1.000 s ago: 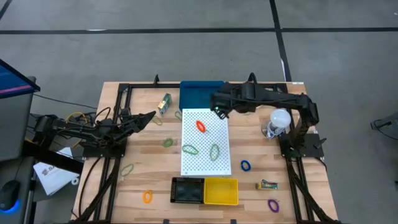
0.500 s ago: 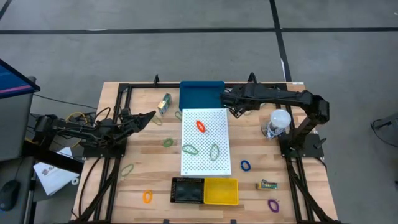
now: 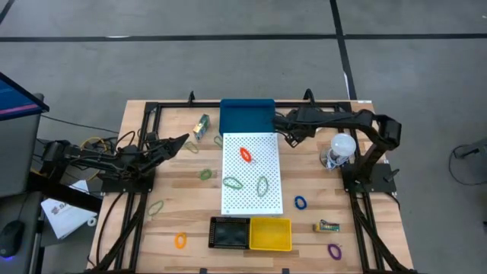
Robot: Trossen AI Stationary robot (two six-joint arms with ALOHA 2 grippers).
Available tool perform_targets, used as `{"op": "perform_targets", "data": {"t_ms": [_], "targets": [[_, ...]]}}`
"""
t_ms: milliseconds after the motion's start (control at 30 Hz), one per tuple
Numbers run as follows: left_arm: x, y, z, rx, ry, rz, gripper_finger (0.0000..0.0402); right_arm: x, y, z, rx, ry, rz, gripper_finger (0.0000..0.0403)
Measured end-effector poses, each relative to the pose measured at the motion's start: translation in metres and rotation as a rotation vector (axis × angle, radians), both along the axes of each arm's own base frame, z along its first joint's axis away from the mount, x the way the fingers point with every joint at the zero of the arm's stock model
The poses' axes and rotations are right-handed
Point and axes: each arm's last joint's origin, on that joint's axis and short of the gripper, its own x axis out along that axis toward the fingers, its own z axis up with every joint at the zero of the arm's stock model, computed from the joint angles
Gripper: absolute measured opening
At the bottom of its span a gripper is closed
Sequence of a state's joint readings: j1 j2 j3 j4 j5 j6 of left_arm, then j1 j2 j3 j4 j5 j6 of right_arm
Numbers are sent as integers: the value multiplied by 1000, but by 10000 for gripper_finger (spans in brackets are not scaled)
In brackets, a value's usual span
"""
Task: Pick & Place Office Desk Supplies
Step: Put the crayon box into the blue bin
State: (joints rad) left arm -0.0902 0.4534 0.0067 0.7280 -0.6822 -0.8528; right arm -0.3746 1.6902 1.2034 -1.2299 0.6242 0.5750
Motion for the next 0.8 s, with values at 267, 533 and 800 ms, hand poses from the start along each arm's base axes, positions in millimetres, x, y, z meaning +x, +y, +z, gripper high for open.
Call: {"op": "perform_targets", "data": {"t_ms": [267, 533, 800], "targets": [[0, 1, 0, -9, 1, 28, 237, -9, -19, -18, 5, -37, -34, 256], [-1, 1, 0, -16, 2, 54, 237, -19, -30, -35, 18, -44, -36, 256], [-1, 2, -1, -22, 4, 76, 237, -27, -27, -55, 46, -32, -2, 256]]}}
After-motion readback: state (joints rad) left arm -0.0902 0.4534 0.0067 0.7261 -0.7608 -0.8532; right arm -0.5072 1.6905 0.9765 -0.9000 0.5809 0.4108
